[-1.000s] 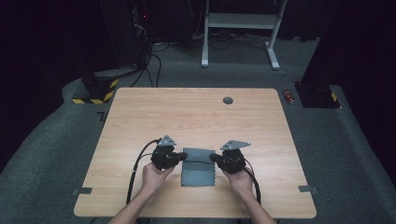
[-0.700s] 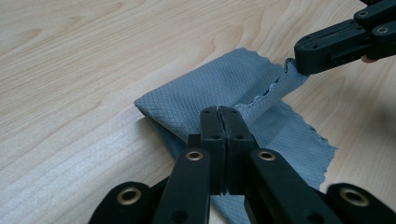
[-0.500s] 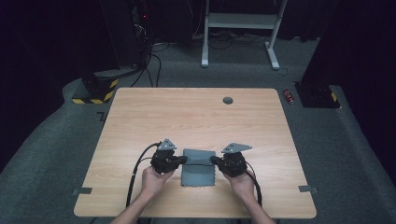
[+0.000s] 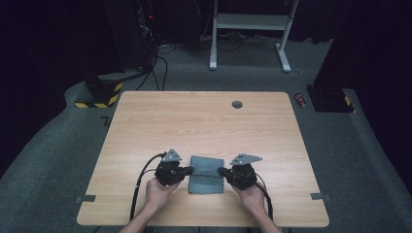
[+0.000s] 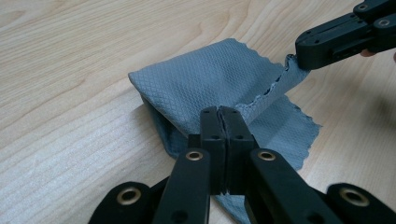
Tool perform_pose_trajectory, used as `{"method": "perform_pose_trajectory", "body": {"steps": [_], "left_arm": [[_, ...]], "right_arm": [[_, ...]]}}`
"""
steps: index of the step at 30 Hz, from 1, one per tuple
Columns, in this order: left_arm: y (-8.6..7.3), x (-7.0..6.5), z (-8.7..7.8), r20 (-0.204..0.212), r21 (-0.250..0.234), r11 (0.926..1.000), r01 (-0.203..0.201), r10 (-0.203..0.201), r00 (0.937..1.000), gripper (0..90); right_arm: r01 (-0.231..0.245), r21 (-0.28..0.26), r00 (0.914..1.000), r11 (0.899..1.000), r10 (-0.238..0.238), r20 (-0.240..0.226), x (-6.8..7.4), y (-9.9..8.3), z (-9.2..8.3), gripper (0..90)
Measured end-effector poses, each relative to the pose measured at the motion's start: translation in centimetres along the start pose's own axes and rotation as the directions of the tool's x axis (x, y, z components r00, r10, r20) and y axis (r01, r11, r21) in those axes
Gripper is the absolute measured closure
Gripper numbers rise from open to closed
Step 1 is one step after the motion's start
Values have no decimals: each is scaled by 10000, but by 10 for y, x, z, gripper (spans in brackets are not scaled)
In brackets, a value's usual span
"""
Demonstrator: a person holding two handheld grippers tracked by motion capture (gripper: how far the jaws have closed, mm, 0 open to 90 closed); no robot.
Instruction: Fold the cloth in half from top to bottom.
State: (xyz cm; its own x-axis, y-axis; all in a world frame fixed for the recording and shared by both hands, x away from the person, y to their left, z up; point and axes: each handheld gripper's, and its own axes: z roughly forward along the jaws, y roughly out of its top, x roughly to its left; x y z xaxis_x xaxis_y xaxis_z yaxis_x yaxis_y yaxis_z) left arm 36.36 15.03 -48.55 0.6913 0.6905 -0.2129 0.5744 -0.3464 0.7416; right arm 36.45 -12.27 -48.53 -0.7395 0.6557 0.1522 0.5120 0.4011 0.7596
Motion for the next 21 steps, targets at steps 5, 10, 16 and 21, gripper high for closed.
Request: {"method": "perform_pose_trajectory", "body": {"steps": [5,10,16,21], "left_arm": [[-3,-4,-1,-16,52,9999,-119,119,9999,891],[-6,-6,-2,-33,51,9998,-186,186,9998,891],[-14,-13,-4,-59,125,9993,-350,351,9994,891],[-19,-19,-2,-169,282,9977,-610,615,9980,890]], "right_arm": [[32,-34,10000,10000,-32,-28,2,-3,-1,888],[113,21,9999,9999,-113,-24,5,-7,-2,888],[166,146,9998,9998,-164,-149,9,-14,-1,887],[232,226,9996,9995,-228,-141,12,-20,0,887]]}}
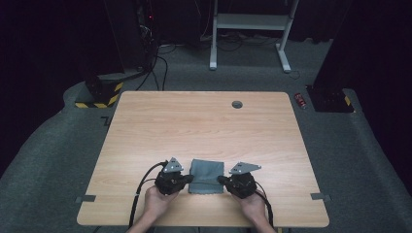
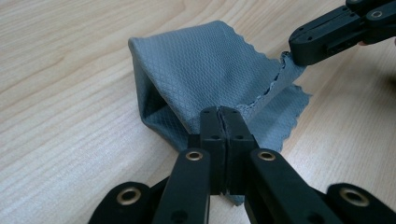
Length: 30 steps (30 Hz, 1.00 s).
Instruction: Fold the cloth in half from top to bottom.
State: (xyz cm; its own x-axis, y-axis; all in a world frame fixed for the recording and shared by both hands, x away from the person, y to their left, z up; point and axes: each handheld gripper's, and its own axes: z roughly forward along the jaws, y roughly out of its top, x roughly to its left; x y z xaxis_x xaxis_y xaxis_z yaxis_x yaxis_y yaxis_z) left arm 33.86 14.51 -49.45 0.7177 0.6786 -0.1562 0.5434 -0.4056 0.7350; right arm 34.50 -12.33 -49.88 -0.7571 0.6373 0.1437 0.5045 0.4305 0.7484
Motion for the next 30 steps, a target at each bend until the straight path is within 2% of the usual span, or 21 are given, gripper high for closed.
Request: {"method": "perform_pose_trajectory", "body": {"steps": [8,15,21,23,26,29,30], "left_arm": [[-7,-6,1,-55,74,9998,-184,184,9998,889],[-13,-9,3,-139,186,9995,-236,239,9996,887],[-17,-12,6,-298,426,9983,-387,400,9988,877],[-17,-12,5,-297,476,9981,-396,411,9987,856],[-20,-11,3,-227,519,9982,-310,323,9992,815],[-21,-11,0,-182,415,9990,-154,161,9997,766],[-21,-12,-6,-57,247,9997,-81,83,9999,749]], "right_arm": [[285,140,9996,9995,-286,87,5,-6,1,886],[317,257,9995,9992,-317,-27,5,-10,3,885],[558,487,9984,9973,-558,-30,9,-15,6,880],[596,465,9982,9971,-594,-55,9,-16,6,875],[495,471,9987,9977,-490,-134,10,-19,6,814],[423,403,9989,9983,-415,-207,10,-20,3,777],[320,356,9992,9989,-311,-231,10,-20,1,768]]}}
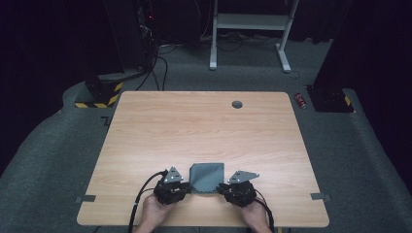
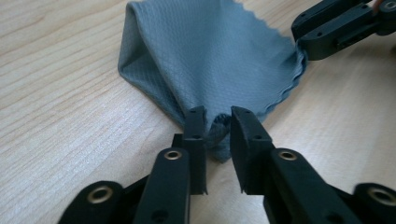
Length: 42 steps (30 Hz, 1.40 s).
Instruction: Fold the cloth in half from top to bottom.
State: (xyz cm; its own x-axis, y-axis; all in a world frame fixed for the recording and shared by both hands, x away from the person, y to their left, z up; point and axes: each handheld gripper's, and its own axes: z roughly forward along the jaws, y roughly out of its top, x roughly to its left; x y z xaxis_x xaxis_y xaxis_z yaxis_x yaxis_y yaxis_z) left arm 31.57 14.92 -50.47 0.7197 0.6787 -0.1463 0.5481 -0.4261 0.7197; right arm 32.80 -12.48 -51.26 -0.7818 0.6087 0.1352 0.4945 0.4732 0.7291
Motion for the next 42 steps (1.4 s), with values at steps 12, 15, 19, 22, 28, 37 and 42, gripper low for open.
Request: {"method": "perform_pose_trajectory", "body": {"steps": [12,15,19,22,28,37,42], "left_arm": [[20,3,4,336,-445,9989,120,-105,9994,708],[19,3,12,407,-244,9996,127,-117,9991,710],[10,1,18,328,77,10000,9,-11,9995,709],[3,0,18,258,228,9997,15,-21,9997,701],[3,1,12,229,74,10000,34,-35,9997,687],[21,26,0,-930,-346,9988,339,-370,9950,637],[19,41,3,-1575,11,9985,545,-536,9861,617]], "right_arm": [[-178,-255,9998,9995,180,97,3,13,-3,799],[-175,-125,9997,9998,176,156,3,14,5,804],[-208,40,9997,9998,208,126,4,11,7,805],[-74,292,9999,9995,71,136,4,4,6,805],[-197,278,9997,9994,193,145,3,-2,3,795],[-235,-211,9988,9995,244,422,-1,23,10,794],[-180,-61,9980,9998,183,599,-3,27,19,795]]}}
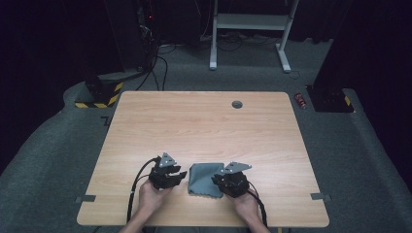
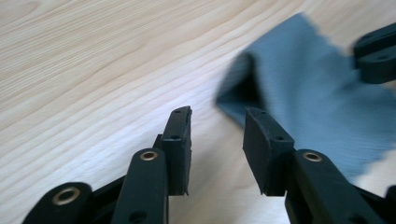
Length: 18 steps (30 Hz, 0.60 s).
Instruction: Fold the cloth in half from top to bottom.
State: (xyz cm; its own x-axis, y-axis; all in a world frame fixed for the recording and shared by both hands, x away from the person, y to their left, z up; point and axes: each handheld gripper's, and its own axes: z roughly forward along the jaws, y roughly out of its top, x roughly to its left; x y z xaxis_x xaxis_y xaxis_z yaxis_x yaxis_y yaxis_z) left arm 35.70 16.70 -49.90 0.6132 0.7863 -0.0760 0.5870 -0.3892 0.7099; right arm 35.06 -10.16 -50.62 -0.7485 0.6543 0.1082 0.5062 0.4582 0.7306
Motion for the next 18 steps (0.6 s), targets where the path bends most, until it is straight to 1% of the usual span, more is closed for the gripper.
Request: {"method": "perform_pose_trajectory", "body": {"steps": [2,3,6,8,10,12,13,15,16,18], "left_arm": [[2,5,6,-253,214,9998,31,-26,9997,605],[4,5,9,-258,243,9997,78,-71,9996,595],[7,4,13,-193,294,9996,25,-19,9998,569],[13,1,18,-109,347,9994,-61,65,9999,539],[16,-1,21,-108,390,9989,-249,253,9996,522],[19,-2,24,-140,464,9983,-347,354,9993,512],[20,-2,25,-174,486,9979,-432,440,9989,504],[20,-2,26,-134,449,9983,-373,380,9992,495],[20,-2,28,-124,531,9975,-463,470,9988,492],[20,-3,30,-168,613,9969,-492,503,9986,488]], "right_arm": [[37,70,10000,10000,-37,84,0,1,3,794],[40,89,10000,10000,-41,88,0,2,5,793],[79,155,9999,9998,-81,135,1,3,6,791],[77,186,9998,9998,-80,161,1,4,9,791],[132,233,9997,9996,-136,187,1,4,9,791],[163,258,9997,9995,-168,196,0,4,9,791],[117,286,9997,9995,-123,200,0,4,9,791],[144,260,9996,9996,-150,223,0,4,9,791],[144,224,9997,9996,-148,204,0,4,8,791],[110,263,9998,9996,-115,177,0,4,8,791]]}}
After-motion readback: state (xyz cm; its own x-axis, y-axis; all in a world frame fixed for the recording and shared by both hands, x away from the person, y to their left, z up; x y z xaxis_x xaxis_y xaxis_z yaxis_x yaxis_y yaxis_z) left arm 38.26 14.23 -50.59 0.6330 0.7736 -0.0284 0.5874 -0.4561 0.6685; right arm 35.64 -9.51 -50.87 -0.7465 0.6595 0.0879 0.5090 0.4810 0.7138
